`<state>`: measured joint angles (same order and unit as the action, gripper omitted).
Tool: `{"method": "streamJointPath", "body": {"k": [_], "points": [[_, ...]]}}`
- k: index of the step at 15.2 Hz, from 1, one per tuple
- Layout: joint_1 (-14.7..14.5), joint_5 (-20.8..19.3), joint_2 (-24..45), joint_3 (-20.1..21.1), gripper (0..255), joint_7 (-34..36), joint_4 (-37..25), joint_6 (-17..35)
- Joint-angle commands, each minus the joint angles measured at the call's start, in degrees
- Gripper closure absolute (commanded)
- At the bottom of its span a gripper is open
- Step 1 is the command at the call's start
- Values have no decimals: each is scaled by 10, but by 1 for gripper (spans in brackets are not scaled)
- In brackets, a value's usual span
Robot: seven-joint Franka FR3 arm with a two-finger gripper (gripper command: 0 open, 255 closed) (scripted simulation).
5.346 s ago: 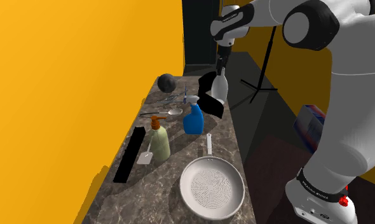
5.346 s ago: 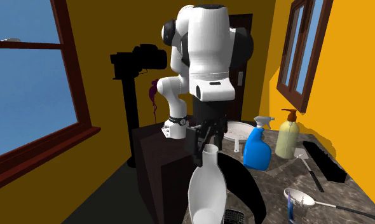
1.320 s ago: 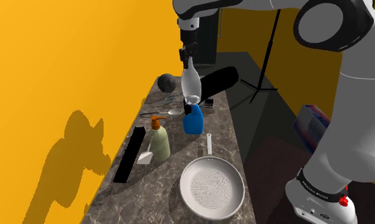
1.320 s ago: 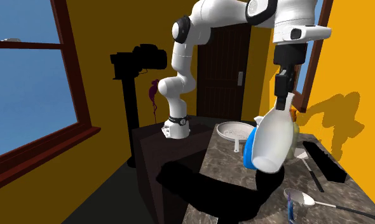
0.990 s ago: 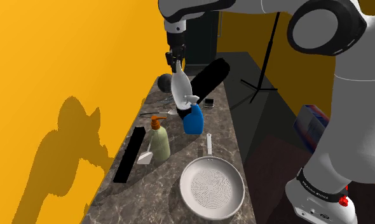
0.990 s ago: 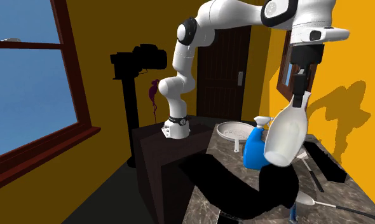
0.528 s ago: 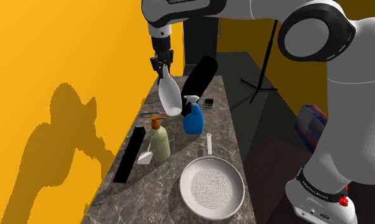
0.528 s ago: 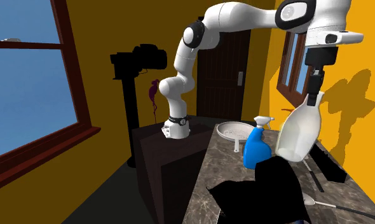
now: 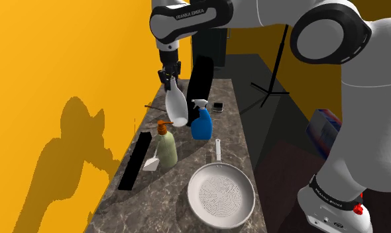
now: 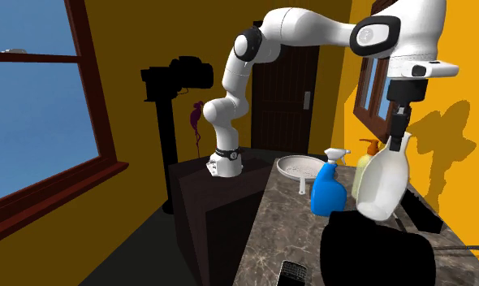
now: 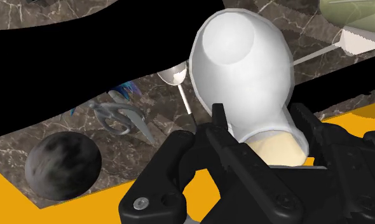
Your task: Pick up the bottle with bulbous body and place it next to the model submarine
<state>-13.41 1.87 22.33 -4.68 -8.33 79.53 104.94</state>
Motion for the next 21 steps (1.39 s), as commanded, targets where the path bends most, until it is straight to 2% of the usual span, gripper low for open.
{"method": "streamJointPath", "body": {"k": [1, 10, 18, 19, 21], "points": [[0, 0, -2, 0, 255, 0, 17, 15], [-1, 1, 7, 1, 255, -1, 78, 84], [-1, 1, 7, 1, 255, -1, 78, 84], [-1, 1, 5, 1, 0, -2, 79, 84], [0, 1, 6, 0, 0, -2, 77, 83]]}}
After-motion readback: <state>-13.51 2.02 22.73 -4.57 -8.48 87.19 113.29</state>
